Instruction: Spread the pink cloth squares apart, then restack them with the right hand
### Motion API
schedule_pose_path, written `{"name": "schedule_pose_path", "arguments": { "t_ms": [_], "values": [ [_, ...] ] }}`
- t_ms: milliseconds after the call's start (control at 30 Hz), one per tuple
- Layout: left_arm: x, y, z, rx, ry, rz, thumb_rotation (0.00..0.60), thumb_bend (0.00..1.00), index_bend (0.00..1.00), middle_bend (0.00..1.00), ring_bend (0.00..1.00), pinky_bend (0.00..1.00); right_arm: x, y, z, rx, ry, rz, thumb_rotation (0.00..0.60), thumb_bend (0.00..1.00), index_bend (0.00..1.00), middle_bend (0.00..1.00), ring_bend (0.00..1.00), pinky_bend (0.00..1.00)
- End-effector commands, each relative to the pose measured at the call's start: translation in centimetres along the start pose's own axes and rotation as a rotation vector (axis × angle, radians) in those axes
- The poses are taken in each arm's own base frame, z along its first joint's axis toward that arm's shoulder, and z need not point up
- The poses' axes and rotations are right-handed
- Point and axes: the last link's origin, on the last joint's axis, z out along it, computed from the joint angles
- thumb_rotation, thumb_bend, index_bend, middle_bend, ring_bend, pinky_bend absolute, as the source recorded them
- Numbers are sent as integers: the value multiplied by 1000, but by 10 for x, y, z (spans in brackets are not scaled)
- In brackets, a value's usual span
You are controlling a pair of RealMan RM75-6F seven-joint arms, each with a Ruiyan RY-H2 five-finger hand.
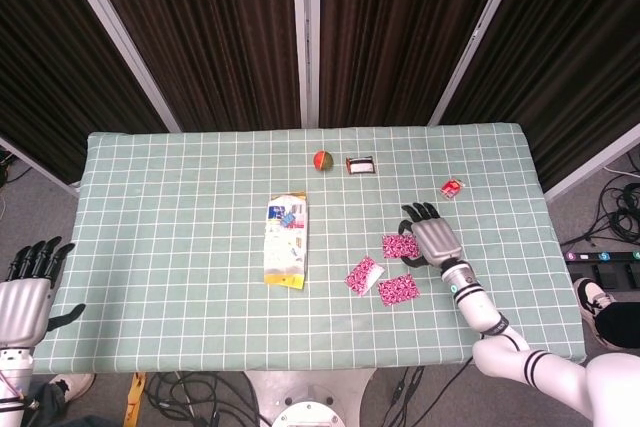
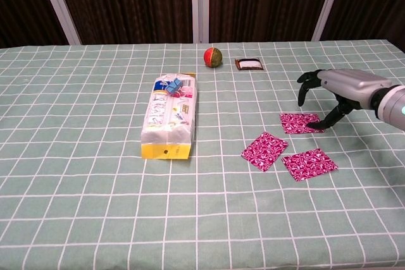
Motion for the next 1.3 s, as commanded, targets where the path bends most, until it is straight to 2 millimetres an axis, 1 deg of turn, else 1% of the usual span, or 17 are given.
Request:
{"name": "schedule_pose_path", "arguments": {
  "t_ms": [33,333,500,733,1100,1300],
  "values": [
    [0,0,0,0,-1,-6,600,17,195,190,100,120,-7,-6,9,-12,-21,-6,493,148,381,83,0,0],
    [-1,0,1,-6,-11,-16,600,17,195,190,100,120,-14,-3,7,-23,-19,-21,468,148,376,83,0,0],
    [-1,0,1,-7,-11,-18,600,17,195,190,100,120,-15,-2,8,-25,-16,-34,469,147,374,83,0,0],
    [-1,0,0,-5,-13,-21,600,17,195,190,100,120,-15,-1,8,-22,-7,-56,448,143,334,83,0,0],
    [0,0,0,-5,-15,-27,600,18,195,190,100,120,-21,-4,7,-12,-18,-89,440,138,321,83,0,0],
    [-1,0,0,-4,-15,-27,600,17,195,190,100,120,-19,-2,11,-20,-20,-93,440,138,321,82,0,0]
  ]
}}
